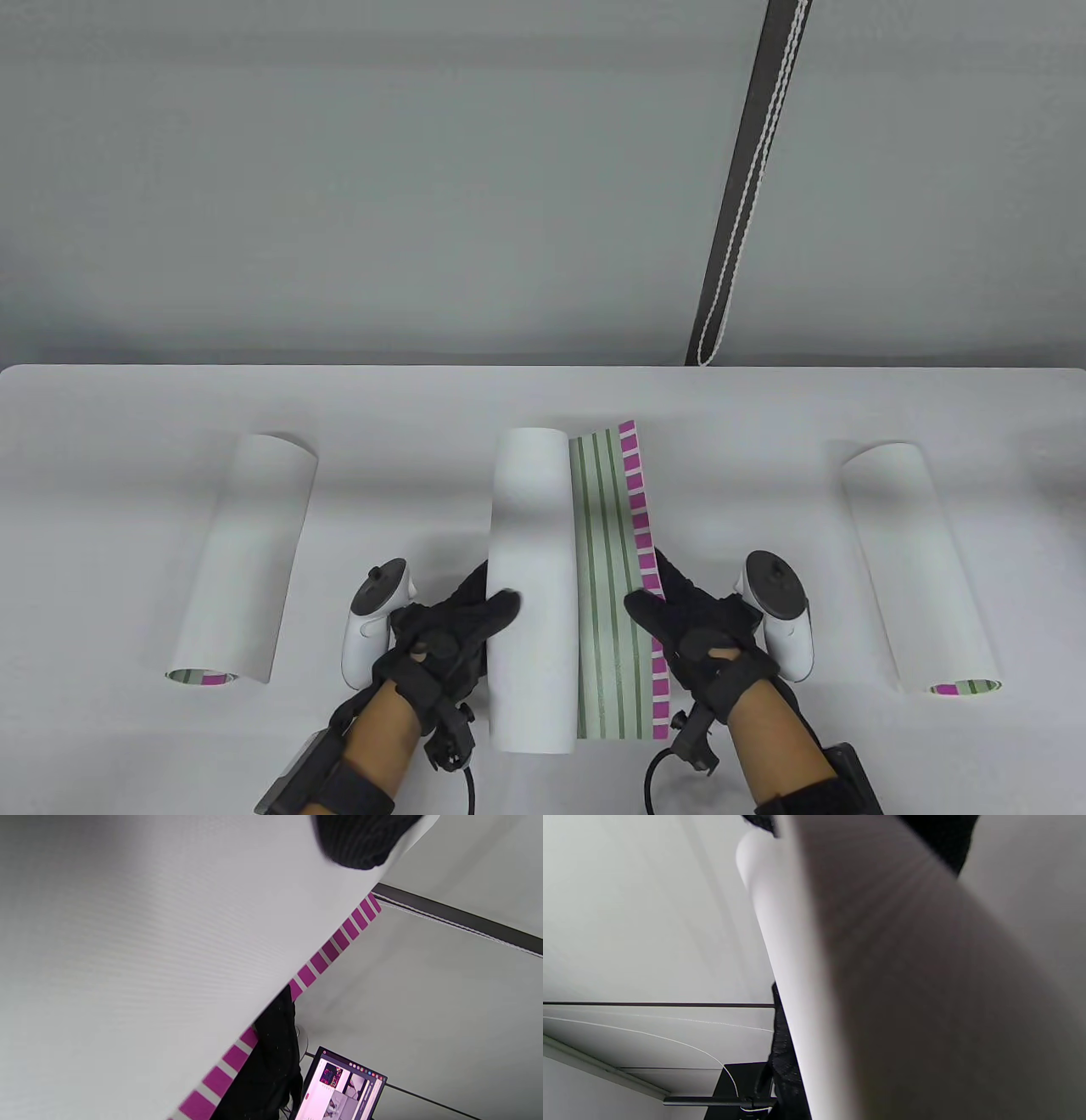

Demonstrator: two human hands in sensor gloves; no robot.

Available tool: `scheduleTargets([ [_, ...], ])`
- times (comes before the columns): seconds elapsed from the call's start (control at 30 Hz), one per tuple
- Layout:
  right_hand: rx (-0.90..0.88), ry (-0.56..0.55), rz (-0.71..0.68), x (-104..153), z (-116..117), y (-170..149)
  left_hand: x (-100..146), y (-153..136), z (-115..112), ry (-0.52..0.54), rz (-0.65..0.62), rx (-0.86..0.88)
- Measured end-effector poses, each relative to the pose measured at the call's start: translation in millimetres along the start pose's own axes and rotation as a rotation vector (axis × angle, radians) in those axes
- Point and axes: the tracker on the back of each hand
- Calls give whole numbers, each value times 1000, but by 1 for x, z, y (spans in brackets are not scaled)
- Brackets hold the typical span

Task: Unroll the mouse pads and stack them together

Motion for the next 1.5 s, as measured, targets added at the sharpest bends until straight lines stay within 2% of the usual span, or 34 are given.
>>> scheduleTargets([
  [0.2, 51, -46, 6, 5, -1, 2, 1, -3, 3, 62, 20, -71],
  [0.37, 123, -65, -1, 6, 8, 6, 0, -5, 2, -16, 22, -98],
  [0.5, 170, -62, -9, 5, 16, 9, -3, -9, 0, 25, 82, -169],
  [0.67, 180, -69, -11, 5, 15, 9, -3, -12, 4, 76, 88, -135],
  [0.9, 144, -86, -45, 9, 1, 12, 1, -8, 14, 138, 27, -71],
  [1.07, 136, -88, -56, 13, -4, 14, 5, -6, 19, 113, 18, -58],
  [1.2, 158, -79, -60, 14, 3, 17, 5, -9, 19, 36, 42, -64],
  [1.37, 187, -67, -65, 13, 12, 20, 4, -13, 14, 64, 94, -69],
  [1.5, 204, -74, -62, 14, 8, 19, 4, -12, 15, 102, 91, -73],
])
Point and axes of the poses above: the tracker on the back of each hand, its own y axis roughly to the thumb side, its own x axis roughly from the fingertips to the wrist, z = x × y, and after that the axes turned 14 degrees about z, right-handed
